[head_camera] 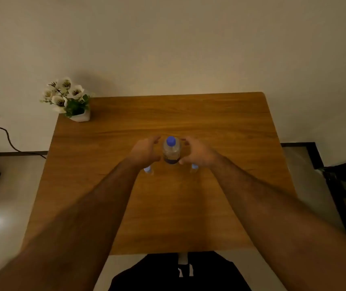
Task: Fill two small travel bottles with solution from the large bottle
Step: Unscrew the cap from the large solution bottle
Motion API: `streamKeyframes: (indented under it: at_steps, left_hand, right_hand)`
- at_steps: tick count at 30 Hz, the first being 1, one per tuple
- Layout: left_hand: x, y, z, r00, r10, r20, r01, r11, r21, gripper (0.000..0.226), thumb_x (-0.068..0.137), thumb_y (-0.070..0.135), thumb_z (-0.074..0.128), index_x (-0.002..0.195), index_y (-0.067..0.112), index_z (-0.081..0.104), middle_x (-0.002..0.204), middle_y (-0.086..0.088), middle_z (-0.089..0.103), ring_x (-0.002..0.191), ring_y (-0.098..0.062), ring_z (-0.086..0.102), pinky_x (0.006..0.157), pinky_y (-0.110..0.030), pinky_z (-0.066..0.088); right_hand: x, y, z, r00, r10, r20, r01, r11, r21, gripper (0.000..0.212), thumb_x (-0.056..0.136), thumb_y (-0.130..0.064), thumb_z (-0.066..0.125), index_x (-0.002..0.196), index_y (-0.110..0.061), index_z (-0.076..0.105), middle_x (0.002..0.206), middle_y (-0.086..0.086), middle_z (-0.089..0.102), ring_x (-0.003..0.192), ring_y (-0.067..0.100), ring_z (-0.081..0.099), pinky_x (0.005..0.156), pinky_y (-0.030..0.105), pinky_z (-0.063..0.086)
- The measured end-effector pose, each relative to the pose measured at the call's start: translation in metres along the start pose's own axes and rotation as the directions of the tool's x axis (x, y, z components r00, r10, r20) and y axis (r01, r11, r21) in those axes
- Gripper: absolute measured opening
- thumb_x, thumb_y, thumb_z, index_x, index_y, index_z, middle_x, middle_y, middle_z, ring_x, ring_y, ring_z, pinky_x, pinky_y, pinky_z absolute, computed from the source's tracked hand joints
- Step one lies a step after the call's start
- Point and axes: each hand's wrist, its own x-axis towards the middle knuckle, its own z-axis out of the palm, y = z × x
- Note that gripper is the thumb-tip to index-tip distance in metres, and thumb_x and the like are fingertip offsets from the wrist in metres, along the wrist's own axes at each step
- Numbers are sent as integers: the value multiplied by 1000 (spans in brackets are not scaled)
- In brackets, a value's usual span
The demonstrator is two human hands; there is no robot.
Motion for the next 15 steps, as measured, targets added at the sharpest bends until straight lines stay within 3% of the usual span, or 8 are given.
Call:
streamKeyframes:
  at_steps: [3,8,12,15]
  left_hand:
    - [6,2,-1,997,61,54,-64,997,50,83,73,11,80,145,16,39,143,-6,51,126,-22,52,94,-31,46]
    - [11,3,1,983,182,32,-181,983,-28,64,71,9,80,130,18,57,125,-2,65,112,-19,61,93,-34,50]
    - [12,1,-1,977,211,37,-208,976,-71,59,69,12,82,125,17,62,118,0,68,105,-16,64,91,-35,52]
    - [11,3,-7,970,239,36,-233,965,-116,58,69,14,83,124,19,64,115,2,70,102,-12,64,86,-28,51]
  right_hand:
    - [8,-3,4,995,-91,39,89,994,59,89,60,-21,91,138,-19,47,138,0,54,124,18,51,100,40,44]
    - [16,0,11,982,-186,-29,188,976,112,73,62,-20,89,128,-23,58,125,-6,62,111,10,56,89,28,44]
    - [17,3,9,977,-212,-17,212,969,124,72,65,-20,88,130,-22,57,128,-5,61,112,8,54,93,28,43]
    - [15,-1,2,972,-233,-14,233,964,125,74,67,-20,88,133,-21,55,131,-5,59,113,5,51,88,18,39]
